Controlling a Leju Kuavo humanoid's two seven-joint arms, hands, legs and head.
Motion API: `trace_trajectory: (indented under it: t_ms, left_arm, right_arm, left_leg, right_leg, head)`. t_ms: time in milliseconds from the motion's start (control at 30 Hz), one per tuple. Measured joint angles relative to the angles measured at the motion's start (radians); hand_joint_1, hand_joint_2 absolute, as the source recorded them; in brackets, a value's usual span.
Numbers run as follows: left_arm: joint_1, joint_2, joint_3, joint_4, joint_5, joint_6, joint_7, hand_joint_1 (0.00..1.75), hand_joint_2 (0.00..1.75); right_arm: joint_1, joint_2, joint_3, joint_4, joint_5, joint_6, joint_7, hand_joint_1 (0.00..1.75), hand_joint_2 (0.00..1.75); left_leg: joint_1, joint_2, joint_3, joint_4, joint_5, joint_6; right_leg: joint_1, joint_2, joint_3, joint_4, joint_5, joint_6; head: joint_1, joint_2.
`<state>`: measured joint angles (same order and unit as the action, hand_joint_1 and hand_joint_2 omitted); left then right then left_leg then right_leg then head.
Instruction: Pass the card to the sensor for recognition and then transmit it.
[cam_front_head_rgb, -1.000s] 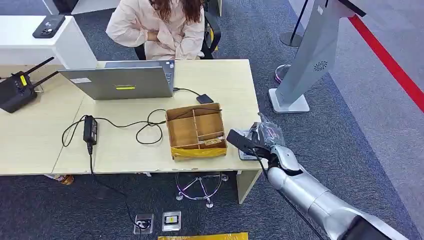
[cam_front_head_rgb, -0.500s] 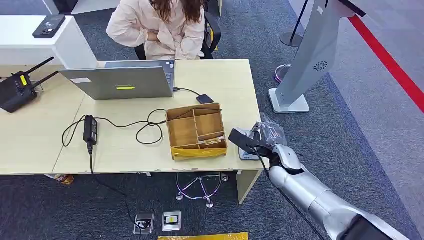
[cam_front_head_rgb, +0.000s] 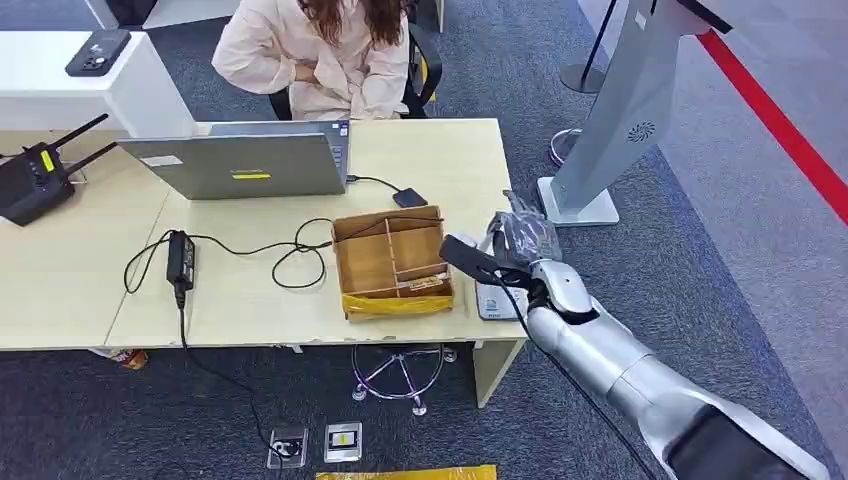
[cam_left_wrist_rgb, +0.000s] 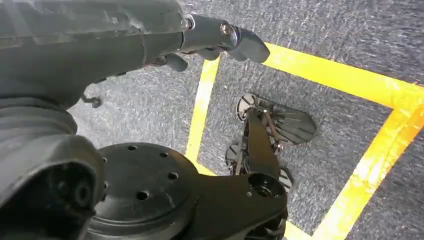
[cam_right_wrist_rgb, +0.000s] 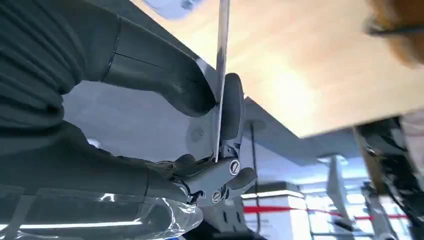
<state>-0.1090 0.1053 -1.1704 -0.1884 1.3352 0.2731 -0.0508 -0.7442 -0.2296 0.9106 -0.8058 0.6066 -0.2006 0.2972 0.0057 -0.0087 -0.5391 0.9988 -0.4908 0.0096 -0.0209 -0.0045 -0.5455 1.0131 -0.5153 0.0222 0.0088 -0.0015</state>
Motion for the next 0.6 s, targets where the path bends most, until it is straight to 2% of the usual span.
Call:
trace_trajectory:
  t_ms: [233,600]
  left_arm:
    - [0.000,-0.002,0.000,0.000,-0.011,-0.014,-0.009,0.00,0.00]
    - [-0.001,-0.004,0.000,0.000,-0.030,-0.019,-0.006,0.00,0.00]
  right_arm:
    - [-0.124,0.075,0.022,-0.091,0.019,0.094,0.005,1.75,1.75]
    - [-0.164,0.127,0.055,-0.091,-0.028,0.085,0.011,1.75,1.75]
  left_leg:
    - [0.001,0.001,0.000,0.000,0.000,0.000]
    - [0.001,0.001,0.000,0.000,0.000,0.000]
  right_leg:
    - [0.001,0.001,-0.001,0.000,0.000,0.000]
    - [0.001,0.001,0.000,0.000,0.000,0.000]
  head:
    - [0.000,0.000]
    - [0.000,0.000]
